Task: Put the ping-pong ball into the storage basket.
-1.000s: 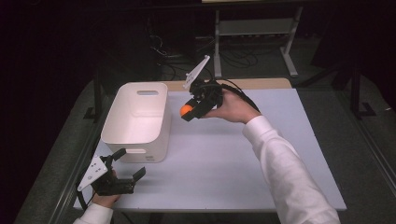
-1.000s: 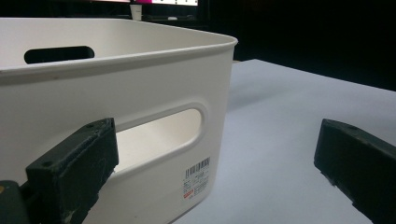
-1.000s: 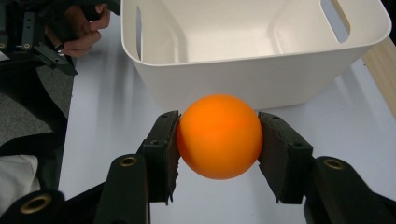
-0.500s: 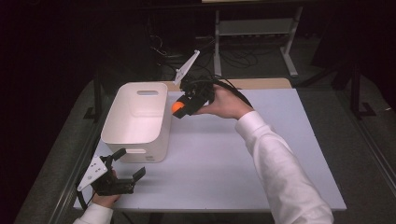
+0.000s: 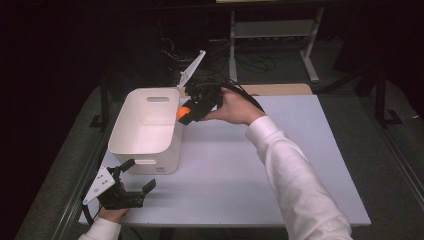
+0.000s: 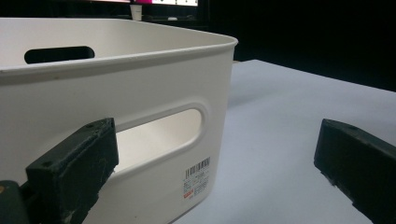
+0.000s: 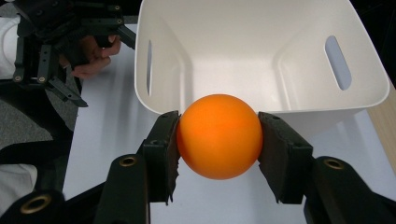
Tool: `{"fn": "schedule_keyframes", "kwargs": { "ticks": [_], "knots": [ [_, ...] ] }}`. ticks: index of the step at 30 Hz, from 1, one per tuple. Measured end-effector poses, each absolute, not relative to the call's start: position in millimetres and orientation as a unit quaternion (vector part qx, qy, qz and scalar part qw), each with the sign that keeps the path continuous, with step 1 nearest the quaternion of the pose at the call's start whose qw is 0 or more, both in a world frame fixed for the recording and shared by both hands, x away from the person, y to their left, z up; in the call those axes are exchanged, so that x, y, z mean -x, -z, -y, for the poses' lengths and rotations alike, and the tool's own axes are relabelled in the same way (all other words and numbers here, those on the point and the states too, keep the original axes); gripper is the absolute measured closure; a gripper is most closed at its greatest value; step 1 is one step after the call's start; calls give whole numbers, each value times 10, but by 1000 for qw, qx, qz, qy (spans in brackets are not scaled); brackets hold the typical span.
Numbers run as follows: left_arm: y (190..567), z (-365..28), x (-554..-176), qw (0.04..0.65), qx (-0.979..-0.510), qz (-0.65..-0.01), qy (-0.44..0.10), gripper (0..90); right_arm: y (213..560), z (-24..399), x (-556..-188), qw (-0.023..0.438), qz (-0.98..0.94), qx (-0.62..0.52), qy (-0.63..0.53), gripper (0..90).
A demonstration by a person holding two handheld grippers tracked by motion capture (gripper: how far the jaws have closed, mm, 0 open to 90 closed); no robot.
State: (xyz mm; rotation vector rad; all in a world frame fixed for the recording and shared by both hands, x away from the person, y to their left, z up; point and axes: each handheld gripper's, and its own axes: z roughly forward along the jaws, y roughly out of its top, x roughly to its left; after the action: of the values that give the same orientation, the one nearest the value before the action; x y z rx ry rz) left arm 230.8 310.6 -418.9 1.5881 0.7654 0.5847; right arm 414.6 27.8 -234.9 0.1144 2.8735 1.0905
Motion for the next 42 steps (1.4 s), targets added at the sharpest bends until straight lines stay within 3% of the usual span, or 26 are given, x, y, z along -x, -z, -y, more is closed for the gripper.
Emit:
{"fn": "schedule_keyframes", "kwargs": {
  "ticks": [42],
  "knots": [
    [4191,-3106,-2307,601,-682,-332,-250,0,2380,-822,-4123,17,-937,-1,-350,493]
  ]
}}
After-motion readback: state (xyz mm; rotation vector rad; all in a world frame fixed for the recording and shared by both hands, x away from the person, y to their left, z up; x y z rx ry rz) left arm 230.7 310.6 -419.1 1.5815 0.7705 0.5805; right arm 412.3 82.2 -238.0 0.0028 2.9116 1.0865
